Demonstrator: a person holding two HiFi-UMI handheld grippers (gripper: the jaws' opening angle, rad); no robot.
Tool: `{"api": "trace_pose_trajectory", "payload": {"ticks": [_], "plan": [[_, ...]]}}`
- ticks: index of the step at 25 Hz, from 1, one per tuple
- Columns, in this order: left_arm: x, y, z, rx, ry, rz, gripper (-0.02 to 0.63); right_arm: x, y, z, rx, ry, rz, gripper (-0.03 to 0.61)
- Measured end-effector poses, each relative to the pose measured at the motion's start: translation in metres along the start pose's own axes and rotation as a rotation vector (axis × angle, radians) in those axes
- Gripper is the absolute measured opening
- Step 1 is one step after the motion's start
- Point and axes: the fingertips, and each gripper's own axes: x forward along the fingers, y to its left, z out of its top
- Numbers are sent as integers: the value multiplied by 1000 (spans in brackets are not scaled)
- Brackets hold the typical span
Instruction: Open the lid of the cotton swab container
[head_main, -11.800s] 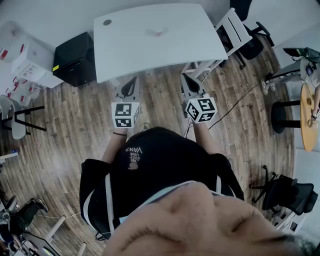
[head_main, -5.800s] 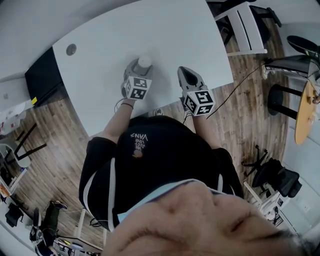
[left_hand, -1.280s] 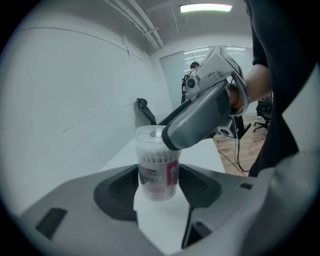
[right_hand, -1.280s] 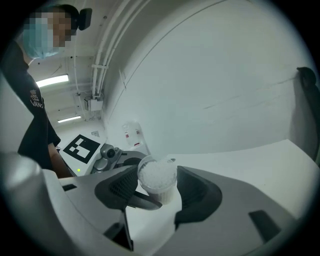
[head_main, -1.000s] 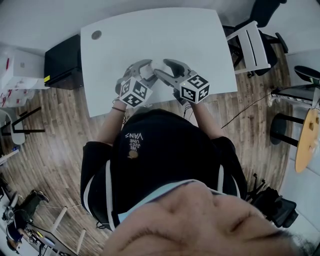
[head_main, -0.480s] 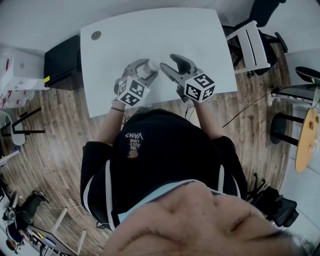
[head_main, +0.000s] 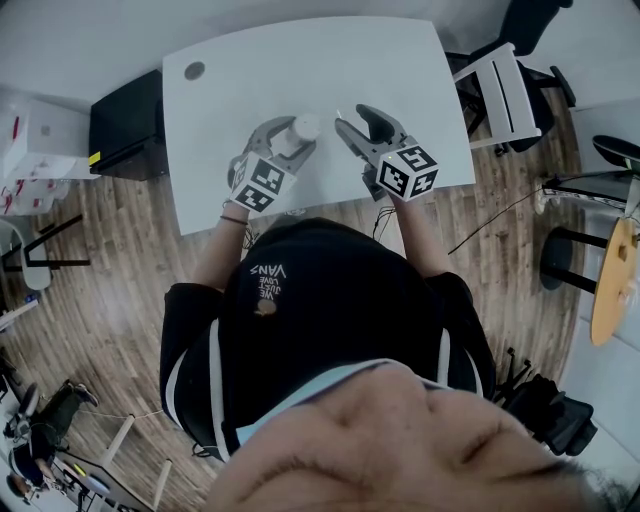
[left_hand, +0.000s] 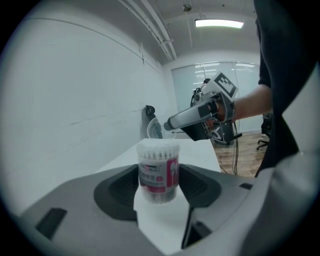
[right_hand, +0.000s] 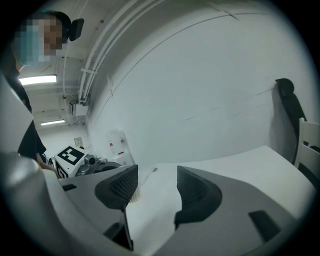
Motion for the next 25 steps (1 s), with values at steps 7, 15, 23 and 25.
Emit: {"api": "trace_pose_trajectory", "payload": {"ticks": [7, 15, 23, 25], "plan": [[-3, 1, 2, -14, -17, 1, 256, 1, -4, -3, 2, 6, -18, 253], [2, 7, 3, -53, -27, 20, 256, 1, 2, 3, -17, -25, -4, 253], [-3, 20, 19, -104, -86, 49, 256, 1, 8, 13, -45, -63, -4, 253], [-6, 25, 22, -122, -101, 60, 256, 2, 8, 12, -43, -60, -4, 253]]}}
